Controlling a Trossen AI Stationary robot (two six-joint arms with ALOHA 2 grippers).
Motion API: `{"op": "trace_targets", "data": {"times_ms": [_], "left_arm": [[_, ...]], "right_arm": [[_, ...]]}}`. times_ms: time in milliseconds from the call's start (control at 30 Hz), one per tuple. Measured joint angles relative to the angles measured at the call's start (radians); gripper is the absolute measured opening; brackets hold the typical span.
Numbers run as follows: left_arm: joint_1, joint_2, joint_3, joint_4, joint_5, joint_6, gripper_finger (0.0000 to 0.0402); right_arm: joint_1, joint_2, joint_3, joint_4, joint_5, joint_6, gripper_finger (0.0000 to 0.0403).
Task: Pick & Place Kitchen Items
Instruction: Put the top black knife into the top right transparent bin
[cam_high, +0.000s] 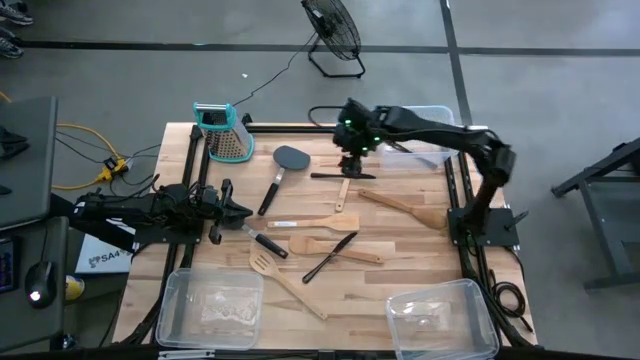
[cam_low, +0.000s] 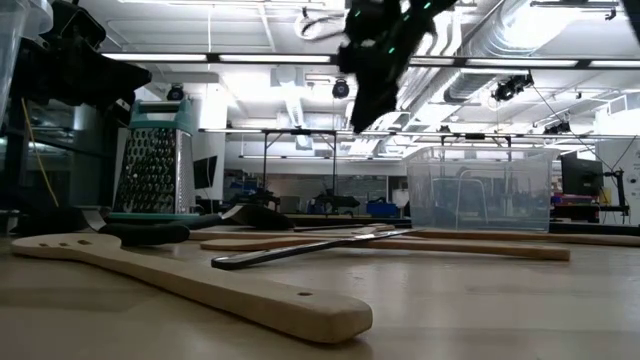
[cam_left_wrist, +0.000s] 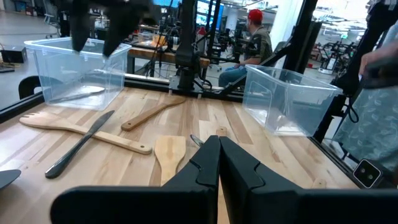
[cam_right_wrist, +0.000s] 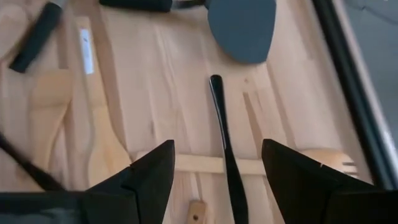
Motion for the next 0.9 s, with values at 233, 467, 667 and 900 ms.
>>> {"op": "trace_targets", "data": {"times_ms": [233,467,667,900], "left_arm": [[0.0,0.0,0.0,0.0,0.0,0.0,0.0006],[0.0,0.0,0.0,0.0,0.0,0.0,0.0006],[0.0,0.0,0.0,0.0,0.0,0.0,0.0006],[0.0,0.0,0.0,0.0,0.0,0.0,0.0006]], "right_arm": [[-0.001,0.177,0.061,-0.008,0.05,0.134,0.0233],[-0.003,0.274,0.064,-0.007,0.052,0.178,0.0233],[-0.003,0.332,0.064,-0.003,0.059,0.11,0.0233],[-0.007,0.353,0.064,-0.006,0.077,0.014,0.0233]]}}
